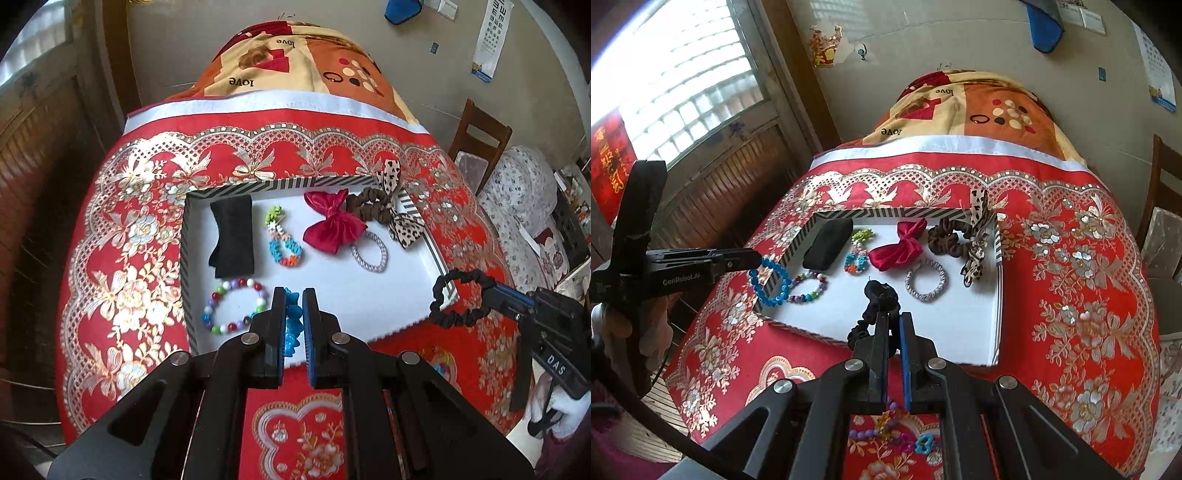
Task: Organize jewelry
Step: 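Carry the blue bracelet and black scrunchie into the tray with both tools, then release the blue bracelet and black scrunchie in the tray and withdraw both tools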
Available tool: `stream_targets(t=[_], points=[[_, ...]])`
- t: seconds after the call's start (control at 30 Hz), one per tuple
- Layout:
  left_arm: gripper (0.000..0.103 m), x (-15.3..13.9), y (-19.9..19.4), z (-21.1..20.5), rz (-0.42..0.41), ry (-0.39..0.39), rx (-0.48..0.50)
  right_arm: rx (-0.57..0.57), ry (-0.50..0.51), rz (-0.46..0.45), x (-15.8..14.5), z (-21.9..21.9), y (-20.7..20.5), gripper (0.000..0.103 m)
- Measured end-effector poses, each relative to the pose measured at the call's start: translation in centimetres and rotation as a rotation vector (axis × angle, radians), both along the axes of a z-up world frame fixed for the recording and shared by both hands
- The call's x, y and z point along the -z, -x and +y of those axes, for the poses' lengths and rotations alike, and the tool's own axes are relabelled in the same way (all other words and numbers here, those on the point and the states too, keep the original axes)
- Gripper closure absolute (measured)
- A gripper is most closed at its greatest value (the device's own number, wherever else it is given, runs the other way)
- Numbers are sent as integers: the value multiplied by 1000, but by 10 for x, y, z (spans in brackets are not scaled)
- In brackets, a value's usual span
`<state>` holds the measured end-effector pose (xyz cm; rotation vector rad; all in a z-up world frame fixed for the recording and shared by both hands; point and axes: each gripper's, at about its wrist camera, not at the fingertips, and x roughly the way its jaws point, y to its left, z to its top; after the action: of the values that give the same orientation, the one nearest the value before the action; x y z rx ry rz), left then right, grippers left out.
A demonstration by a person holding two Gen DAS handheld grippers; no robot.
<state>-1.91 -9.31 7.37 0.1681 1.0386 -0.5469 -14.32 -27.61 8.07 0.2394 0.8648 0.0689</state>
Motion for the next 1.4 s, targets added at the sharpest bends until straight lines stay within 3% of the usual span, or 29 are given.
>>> stream_targets(t=[0.73,1.1,1.4], points=[[96,45,-39,-62,102,18,30,28,-23,91,43,-24,-49,98],[96,92,-77,-31,182,-40,-105,73,21,205,84,-48,-81,98],[96,101,-75,-33,179,-58,-123,98,120,262,106,-58,-113,98]])
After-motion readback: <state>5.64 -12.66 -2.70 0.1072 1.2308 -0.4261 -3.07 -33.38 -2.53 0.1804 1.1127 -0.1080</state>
